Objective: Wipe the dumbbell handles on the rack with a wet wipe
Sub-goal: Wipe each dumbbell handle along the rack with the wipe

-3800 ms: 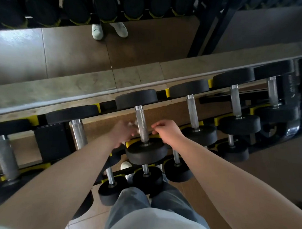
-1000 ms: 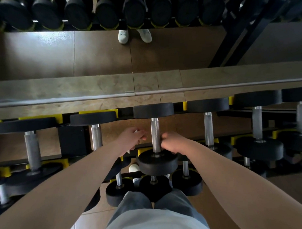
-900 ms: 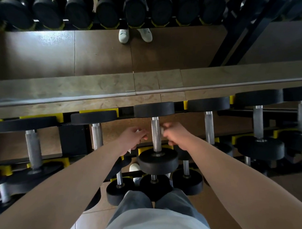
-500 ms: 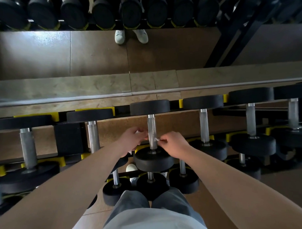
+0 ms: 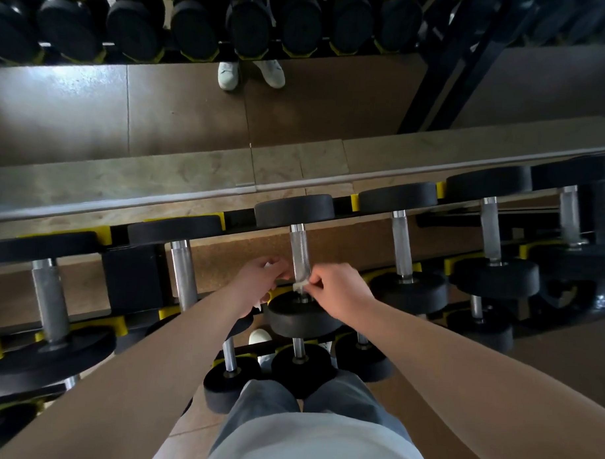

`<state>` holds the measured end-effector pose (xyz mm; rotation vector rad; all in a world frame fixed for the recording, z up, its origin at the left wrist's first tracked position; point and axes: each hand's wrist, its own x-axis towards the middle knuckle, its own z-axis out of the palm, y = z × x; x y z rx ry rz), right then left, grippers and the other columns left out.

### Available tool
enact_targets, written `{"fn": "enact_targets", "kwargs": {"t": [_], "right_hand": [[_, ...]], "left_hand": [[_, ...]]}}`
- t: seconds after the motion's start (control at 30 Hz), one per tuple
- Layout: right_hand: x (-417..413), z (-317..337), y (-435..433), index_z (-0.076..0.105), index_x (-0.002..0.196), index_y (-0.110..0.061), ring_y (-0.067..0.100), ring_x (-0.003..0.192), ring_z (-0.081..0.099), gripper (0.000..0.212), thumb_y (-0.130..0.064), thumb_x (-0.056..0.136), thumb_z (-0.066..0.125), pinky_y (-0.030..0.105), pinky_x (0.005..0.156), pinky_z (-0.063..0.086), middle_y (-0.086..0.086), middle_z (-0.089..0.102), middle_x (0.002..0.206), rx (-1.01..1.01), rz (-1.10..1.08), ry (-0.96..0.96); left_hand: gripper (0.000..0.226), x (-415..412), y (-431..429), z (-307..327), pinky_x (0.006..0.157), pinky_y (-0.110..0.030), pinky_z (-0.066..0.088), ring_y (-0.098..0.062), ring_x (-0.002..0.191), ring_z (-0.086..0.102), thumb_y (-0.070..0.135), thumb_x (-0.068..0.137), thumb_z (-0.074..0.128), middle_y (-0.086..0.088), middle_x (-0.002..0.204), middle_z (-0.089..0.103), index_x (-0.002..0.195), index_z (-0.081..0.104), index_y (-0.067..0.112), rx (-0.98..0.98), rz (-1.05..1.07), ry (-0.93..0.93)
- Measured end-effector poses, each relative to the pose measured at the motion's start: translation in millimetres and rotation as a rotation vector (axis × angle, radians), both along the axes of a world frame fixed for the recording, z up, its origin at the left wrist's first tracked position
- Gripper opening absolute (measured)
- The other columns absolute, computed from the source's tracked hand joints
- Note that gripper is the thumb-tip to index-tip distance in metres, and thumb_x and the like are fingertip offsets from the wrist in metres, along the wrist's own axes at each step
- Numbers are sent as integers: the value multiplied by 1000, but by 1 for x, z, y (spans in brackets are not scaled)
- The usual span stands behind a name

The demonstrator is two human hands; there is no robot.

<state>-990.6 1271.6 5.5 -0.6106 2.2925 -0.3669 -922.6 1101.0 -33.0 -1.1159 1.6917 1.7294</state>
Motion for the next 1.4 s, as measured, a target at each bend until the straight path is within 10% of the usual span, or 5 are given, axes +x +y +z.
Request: {"fn": "enact_targets", "kwargs": {"t": [0.3, 0.57, 0.9, 1.13, 1.4], "right_hand": [[-23, 6, -39, 68, 123, -18, 15, 92, 67, 24, -27, 102, 60, 30, 83, 57, 1, 70, 108, -201, -73, 290], [1, 3, -32, 71, 117, -13, 21, 83, 66, 22, -17, 96, 65, 37, 78, 61, 10, 67, 116, 196, 604, 231], [0, 3, -31, 72, 124, -22, -1, 83, 64, 25, -24, 101, 63, 10, 60, 46, -7, 71, 111, -217, -263, -115], [-6, -4, -12, 67, 130, -21, 1, 84, 61, 31, -13, 102, 54, 11, 64, 43, -3, 68, 123, -204, -529, 14], [1, -13, 0, 71, 122, -23, -1, 81, 56, 28, -15, 102, 53, 13, 65, 42, -2, 69, 125, -71, -451, -88]], "left_hand": [[18, 6, 0, 8, 56, -25, 40, -14, 74, 51, 38, 101, 60, -1, 97, 74, 111, 66, 24, 25, 28, -34], [18, 12, -9, 10, 47, -20, 38, -10, 62, 48, 36, 101, 62, 2, 89, 74, 113, 67, 24, 0, 100, -73], [13, 4, -6, 25, 54, -23, 39, -9, 63, 47, 27, 94, 73, 0, 84, 63, 107, 72, 27, 42, 84, 54], [27, -26, -3, 13, 73, -33, 55, -22, 92, 67, 40, 98, 65, -2, 109, 70, 119, 69, 24, -171, 183, 113], [18, 8, 23, 2, 64, -26, 48, -13, 79, 60, 29, 101, 61, -2, 90, 64, 110, 62, 14, -410, -498, -61]]}}
